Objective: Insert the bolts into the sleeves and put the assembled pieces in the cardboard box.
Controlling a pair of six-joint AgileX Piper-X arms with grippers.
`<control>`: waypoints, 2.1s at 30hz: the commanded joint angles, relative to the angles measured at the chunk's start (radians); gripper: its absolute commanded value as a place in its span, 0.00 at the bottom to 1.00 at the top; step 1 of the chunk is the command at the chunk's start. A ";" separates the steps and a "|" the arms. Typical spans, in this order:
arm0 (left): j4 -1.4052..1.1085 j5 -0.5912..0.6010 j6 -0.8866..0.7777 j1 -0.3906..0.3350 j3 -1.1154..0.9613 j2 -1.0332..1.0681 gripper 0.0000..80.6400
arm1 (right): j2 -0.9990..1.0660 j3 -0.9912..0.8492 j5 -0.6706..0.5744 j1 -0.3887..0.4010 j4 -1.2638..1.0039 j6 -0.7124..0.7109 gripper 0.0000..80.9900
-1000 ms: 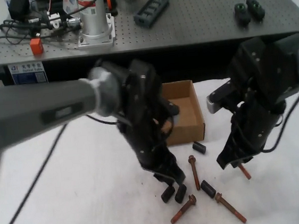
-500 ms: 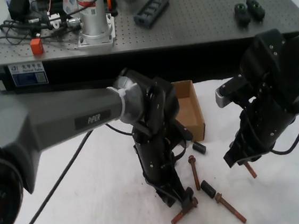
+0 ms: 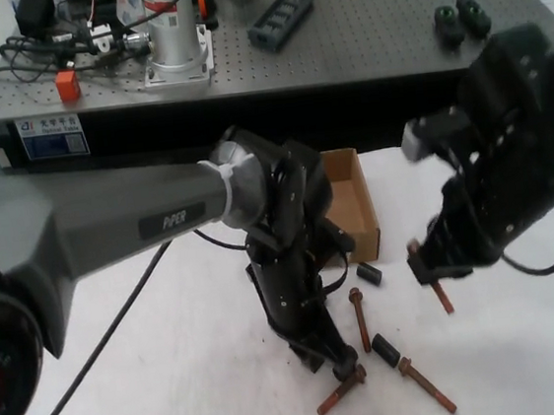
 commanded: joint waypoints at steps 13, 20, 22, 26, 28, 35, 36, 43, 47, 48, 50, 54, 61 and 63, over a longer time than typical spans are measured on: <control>-0.671 0.419 -0.284 0.045 0.570 -0.638 0.01 | -0.350 0.387 -0.221 0.092 -1.012 0.749 0.03; -0.858 0.451 -0.356 0.039 0.655 -0.754 0.01 | -0.348 0.390 -0.215 0.163 -1.068 0.784 0.03; -0.877 0.452 -0.358 0.039 0.655 -0.761 0.01 | -0.348 0.390 -0.214 0.175 -1.068 0.784 0.03; -0.906 0.452 -0.372 0.039 0.655 -0.761 0.01 | -0.348 0.390 -0.214 0.190 -1.063 0.784 0.03; -0.917 0.452 -0.376 0.039 0.655 -0.761 0.01 | -0.348 0.390 -0.214 0.190 -1.052 0.784 0.03; -0.938 0.421 -0.376 0.039 0.655 -0.761 0.01 | -0.348 0.390 -0.214 0.191 -1.004 0.782 0.03; -0.937 0.416 -0.376 0.039 0.655 -0.761 0.01 | -0.348 0.390 -0.214 0.191 -0.994 0.778 0.03; -0.937 0.417 -0.367 0.039 0.655 -0.761 0.01 | -0.348 0.390 -0.209 0.191 -0.977 0.771 0.03; -0.937 0.417 -0.348 0.039 0.655 -0.761 0.01 | -0.348 0.390 -0.233 0.196 -0.977 0.771 0.03; -0.937 0.417 -0.342 0.039 0.655 -0.761 0.01 | -0.345 0.390 -0.253 0.195 -0.977 0.771 0.02; -0.941 0.417 -0.342 0.039 0.655 -0.761 0.01 | -0.344 0.390 -0.307 0.195 -0.977 0.767 0.06; -0.973 0.417 -0.342 0.039 0.655 -0.761 0.01 | -0.344 0.390 -0.321 0.195 -0.983 0.767 0.51; -1.079 0.204 -0.378 0.041 0.655 -0.741 0.01 | -0.416 0.390 -0.346 0.113 -0.883 0.776 0.52; -1.086 0.110 -0.448 0.050 0.627 -0.697 0.01 | -0.481 0.390 -0.345 0.062 -0.763 0.752 0.52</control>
